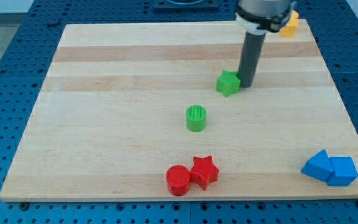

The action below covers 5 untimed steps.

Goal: Move the green star to the center left

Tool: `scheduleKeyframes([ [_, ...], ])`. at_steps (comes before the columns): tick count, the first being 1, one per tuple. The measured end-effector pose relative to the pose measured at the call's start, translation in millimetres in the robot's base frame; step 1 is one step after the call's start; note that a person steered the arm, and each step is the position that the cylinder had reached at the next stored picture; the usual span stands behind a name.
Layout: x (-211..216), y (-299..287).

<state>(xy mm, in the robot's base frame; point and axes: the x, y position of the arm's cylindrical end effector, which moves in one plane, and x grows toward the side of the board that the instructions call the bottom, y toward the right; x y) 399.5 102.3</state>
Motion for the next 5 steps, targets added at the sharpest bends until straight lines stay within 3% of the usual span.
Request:
scheduleKeyframes([
  [2, 23, -62],
  [5, -7, -205],
])
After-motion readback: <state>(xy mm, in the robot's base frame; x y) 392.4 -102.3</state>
